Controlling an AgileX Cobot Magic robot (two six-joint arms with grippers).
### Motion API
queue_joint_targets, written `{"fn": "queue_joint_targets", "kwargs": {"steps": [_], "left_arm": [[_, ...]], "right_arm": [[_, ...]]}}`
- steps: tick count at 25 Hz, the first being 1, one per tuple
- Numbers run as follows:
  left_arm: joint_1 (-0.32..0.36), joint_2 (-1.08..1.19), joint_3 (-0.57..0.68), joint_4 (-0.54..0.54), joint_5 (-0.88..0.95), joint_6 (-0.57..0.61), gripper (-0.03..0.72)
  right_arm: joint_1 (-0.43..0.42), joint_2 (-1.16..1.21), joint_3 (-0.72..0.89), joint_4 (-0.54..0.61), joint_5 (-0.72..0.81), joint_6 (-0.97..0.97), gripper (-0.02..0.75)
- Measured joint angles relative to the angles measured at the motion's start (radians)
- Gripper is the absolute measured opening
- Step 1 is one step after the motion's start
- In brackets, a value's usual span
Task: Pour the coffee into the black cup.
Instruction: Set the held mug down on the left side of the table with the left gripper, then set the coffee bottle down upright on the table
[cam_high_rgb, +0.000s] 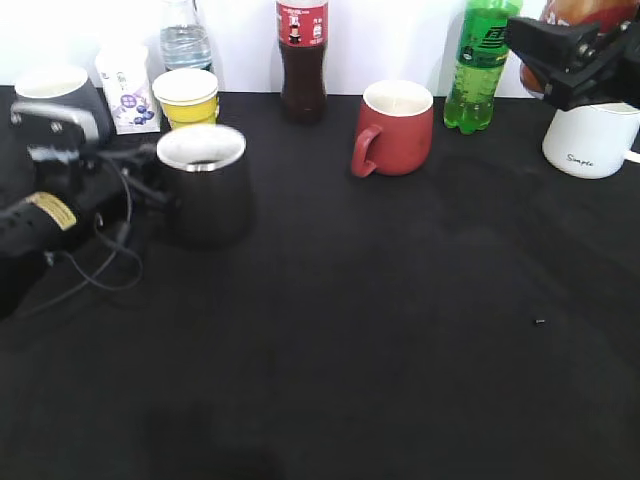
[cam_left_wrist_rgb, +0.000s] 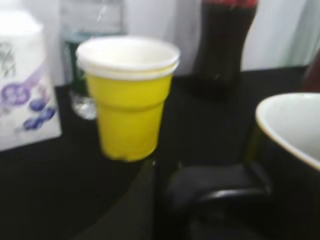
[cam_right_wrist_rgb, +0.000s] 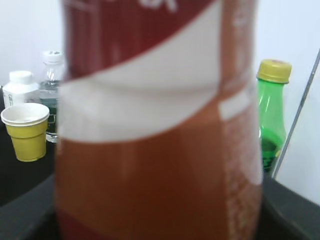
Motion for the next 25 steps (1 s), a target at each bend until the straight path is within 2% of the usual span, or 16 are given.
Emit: {"fn": "queue_joint_targets", "kwargs": {"steps": [4,6,9,10,13,14,17,20,24,25], "left_arm": [[0.0,0.034,0.0,-0.052,-0.045,0.05,0.056],[0.0,0.034,-0.002,-0.112,-0.048,0.086,0.055],[0.0,0.034,-0.002,-0.129,-0.048,0.093,0.059],[0.0,0.034,-0.002,-0.127,-0.049,0.093,0.076],[0.002,0.034,-0.002,-0.128,-0.044,0.093,0.231],[0.002,0.034,-0.002,-0.129,-0.044,0.093,0.258],[0.002,0.034,0.042,-0.132,-0.065,0.092,0.29],[0.003,0.02,0.095,-0.147,-0.1,0.092,0.381],[0.003,-0.042,0.212,-0.167,-0.084,0.092,0.4],[0.003,-0.075,0.244,-0.167,-0.083,0.092,0.4]], "right_arm": [[0.0,0.0,0.0,0.0,0.001,0.001,0.532],[0.0,0.0,0.0,0.0,0.001,0.001,0.532],[0.0,0.0,0.0,0.0,0.001,0.001,0.532],[0.0,0.0,0.0,0.0,0.001,0.001,0.532],[0.0,0.0,0.0,0.0,0.001,0.001,0.532],[0.0,0.0,0.0,0.0,0.001,0.001,0.532],[0.0,0.0,0.0,0.0,0.001,0.001,0.532],[0.0,0.0,0.0,0.0,0.001,0.001,0.532],[0.0,0.0,0.0,0.011,0.003,0.001,0.532],[0.0,0.002,0.0,0.05,0.004,0.001,0.532]]}}
